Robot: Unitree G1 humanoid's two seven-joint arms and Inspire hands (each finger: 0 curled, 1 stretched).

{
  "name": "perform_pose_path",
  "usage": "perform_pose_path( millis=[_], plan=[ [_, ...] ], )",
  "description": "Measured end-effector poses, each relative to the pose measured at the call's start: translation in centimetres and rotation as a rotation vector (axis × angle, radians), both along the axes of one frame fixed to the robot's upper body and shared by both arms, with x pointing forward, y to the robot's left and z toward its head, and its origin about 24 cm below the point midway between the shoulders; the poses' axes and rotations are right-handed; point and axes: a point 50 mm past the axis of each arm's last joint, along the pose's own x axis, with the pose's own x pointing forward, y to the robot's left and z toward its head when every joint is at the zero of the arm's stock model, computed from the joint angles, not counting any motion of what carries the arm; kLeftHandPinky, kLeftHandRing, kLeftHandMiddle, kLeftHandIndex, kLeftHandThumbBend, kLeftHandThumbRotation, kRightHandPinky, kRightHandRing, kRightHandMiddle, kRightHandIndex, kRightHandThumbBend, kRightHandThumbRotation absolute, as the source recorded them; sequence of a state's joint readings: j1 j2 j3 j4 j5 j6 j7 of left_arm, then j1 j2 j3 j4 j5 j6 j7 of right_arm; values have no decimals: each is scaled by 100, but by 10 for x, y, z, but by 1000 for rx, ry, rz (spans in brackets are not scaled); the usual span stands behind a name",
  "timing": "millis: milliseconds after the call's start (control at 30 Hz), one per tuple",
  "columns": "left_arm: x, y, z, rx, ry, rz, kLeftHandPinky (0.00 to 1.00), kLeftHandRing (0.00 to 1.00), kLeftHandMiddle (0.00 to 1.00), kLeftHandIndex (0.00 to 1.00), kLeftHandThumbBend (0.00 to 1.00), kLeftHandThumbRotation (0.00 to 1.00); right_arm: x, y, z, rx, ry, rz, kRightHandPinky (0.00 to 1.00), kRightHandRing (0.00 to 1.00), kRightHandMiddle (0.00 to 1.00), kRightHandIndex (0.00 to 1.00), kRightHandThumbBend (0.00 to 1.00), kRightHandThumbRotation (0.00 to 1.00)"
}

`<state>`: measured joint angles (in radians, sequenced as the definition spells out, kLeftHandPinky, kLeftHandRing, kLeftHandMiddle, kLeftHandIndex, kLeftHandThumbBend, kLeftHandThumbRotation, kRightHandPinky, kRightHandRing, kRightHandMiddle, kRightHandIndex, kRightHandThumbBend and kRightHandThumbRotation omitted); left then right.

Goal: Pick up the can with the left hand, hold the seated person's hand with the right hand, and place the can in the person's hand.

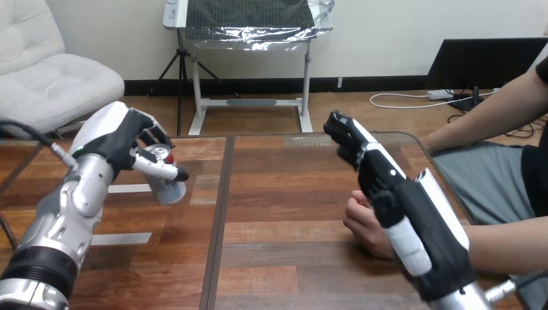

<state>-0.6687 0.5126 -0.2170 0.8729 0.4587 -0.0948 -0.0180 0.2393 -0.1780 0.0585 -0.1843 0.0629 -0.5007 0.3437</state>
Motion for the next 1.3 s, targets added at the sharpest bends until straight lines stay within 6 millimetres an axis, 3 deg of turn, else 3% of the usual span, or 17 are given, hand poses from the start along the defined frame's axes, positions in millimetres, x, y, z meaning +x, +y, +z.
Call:
perform_pose_path(
  millis=[533,867,1300],
  plan=[
    [2,-11,16,-6,-41,-46,32,37,43,44,78,0,32,-28,8,-217,-49,-48,81,88,89,87,87,97],
    [1,-17,20,-7,-50,-72,32,37,44,44,78,0,47,-45,17,-320,-72,-78,81,91,92,88,94,92],
    [-3,-18,17,-9,-34,-80,32,37,43,44,78,0,66,-61,23,-490,-75,-92,78,90,92,91,86,88]
  ],
)
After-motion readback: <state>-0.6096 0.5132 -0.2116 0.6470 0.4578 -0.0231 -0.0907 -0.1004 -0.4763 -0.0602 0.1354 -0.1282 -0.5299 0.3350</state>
